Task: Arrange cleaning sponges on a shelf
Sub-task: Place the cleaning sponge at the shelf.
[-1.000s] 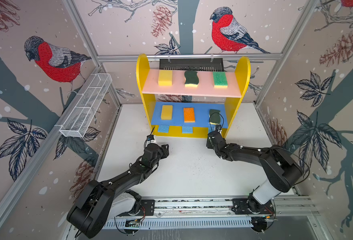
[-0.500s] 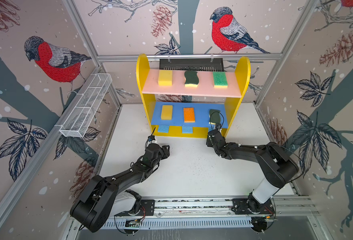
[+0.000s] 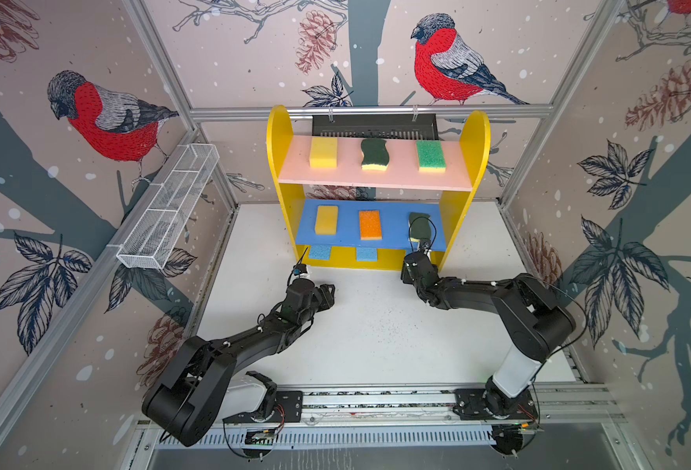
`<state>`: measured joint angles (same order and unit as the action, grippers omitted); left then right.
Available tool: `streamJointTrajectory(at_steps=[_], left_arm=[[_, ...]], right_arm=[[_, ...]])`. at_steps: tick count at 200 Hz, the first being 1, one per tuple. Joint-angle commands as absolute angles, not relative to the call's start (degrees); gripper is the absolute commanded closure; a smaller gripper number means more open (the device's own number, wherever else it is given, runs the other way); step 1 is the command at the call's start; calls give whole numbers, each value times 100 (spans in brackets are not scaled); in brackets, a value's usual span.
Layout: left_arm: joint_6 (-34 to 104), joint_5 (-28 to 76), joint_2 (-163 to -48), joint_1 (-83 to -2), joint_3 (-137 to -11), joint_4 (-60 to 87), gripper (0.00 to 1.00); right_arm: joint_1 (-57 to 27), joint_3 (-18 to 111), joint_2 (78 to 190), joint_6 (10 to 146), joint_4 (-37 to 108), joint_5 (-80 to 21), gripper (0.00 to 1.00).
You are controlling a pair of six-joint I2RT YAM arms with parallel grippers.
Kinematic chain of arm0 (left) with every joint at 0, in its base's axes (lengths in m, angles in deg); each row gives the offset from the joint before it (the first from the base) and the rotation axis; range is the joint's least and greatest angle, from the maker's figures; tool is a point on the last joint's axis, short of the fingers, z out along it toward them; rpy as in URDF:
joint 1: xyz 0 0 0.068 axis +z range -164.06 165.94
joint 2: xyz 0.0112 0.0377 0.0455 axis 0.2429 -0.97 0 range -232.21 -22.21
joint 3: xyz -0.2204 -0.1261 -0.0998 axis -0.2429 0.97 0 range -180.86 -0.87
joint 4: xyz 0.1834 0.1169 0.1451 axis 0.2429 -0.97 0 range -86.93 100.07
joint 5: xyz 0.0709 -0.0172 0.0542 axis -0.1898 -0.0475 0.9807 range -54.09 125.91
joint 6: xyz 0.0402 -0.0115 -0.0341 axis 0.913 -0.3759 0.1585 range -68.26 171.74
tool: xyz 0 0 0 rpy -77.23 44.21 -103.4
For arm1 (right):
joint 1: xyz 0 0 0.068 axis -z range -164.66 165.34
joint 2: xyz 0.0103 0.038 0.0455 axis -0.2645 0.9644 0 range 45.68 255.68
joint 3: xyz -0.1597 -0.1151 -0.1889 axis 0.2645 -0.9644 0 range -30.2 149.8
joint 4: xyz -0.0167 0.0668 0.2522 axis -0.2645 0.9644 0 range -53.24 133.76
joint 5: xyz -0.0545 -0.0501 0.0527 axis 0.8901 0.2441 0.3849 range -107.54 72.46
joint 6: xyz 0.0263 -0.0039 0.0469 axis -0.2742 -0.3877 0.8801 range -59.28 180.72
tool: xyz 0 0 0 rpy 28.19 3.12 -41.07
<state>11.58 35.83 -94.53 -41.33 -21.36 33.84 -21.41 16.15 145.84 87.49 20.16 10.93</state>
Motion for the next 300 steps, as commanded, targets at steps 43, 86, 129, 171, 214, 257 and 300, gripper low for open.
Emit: streamJointTrajectory(at_steps=[43,86,129,171,214,257,300], left_arm=[[1183,3437,-9582,-4130,-2182,3671,44],[1184,3424,-9610,-4130,-2194,3653,44],[1180,3441,-9587,-4128,-2183,3650,44],[1189,3503,-9493,-4130,-2178,3547,44],[1202,3494,-9452,-4131,-2187,3545,44],[1188,3459,-9335,-4127,-2170,3495,44],[1193,3433,-9187,-4126,-2152,3392,44]], right_arm=[[-2142,1753,14776,8686,2100,1093,31],[-2149,1789,14838,8703,2255,1115,27],[-2149,1788,14848,8722,2329,1153,26],[-2149,1808,14866,8727,2390,1156,25],[-2251,1819,14614,8606,2462,1269,24],[-2337,1813,14357,8636,2566,1290,24],[-2454,1688,14046,8811,2674,1228,23]])
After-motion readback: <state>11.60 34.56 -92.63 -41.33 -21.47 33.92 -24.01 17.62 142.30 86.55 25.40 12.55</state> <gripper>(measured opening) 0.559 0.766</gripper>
